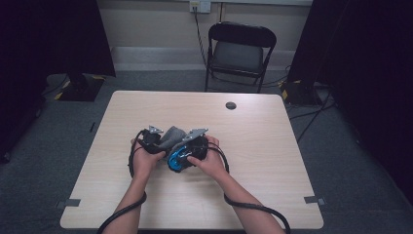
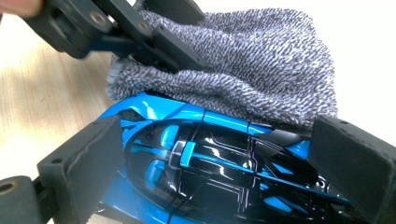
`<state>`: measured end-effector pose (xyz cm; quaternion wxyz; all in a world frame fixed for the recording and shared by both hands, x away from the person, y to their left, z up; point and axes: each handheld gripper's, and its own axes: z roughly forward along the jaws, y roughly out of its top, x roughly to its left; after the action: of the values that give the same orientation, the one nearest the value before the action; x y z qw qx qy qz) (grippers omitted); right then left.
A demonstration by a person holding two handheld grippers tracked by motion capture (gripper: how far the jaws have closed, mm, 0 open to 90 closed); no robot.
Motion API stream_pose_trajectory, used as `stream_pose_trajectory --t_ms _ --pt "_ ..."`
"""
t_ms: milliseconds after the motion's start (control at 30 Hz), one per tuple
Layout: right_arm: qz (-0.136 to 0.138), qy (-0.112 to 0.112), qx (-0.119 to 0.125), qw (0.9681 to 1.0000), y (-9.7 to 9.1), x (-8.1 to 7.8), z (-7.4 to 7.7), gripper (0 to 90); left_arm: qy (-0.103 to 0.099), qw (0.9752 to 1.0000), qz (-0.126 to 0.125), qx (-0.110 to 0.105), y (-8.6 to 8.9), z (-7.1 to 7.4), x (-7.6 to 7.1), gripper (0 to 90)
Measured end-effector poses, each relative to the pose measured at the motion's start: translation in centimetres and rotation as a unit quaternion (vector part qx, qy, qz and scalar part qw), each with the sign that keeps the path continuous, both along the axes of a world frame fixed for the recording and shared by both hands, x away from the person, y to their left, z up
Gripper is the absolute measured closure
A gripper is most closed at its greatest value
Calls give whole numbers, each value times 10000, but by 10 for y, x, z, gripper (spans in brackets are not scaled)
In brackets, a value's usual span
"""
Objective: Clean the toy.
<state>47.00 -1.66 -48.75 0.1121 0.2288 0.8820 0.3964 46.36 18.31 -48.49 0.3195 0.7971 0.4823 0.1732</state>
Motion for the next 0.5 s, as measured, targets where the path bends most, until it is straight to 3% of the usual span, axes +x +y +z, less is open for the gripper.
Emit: stream_pose_trajectory --t_ms 33,100,200,267,367,500 --pt "-10 11 -23 10000 0 0 0 28 -16 10000 5 21 -1 0 0 535" --pt "-27 -9 16 10000 0 -1 0 27 27 10000 -20 70 -2 1 2 620" --pt "-24 -54 128 9999 -2 -1 -3 26 -59 9999 -10 -114 -4 4 6 717" --pt "-20 -93 187 9998 -3 -1 -4 27 -212 9996 -77 -157 -7 9 10 728" --pt "2 -113 258 9996 -4 -1 -5 27 -206 9995 -250 -11 -15 10 18 732" --pt "15 -134 280 9995 -5 -1 -6 27 -109 9981 -600 -91 -29 4 27 731"
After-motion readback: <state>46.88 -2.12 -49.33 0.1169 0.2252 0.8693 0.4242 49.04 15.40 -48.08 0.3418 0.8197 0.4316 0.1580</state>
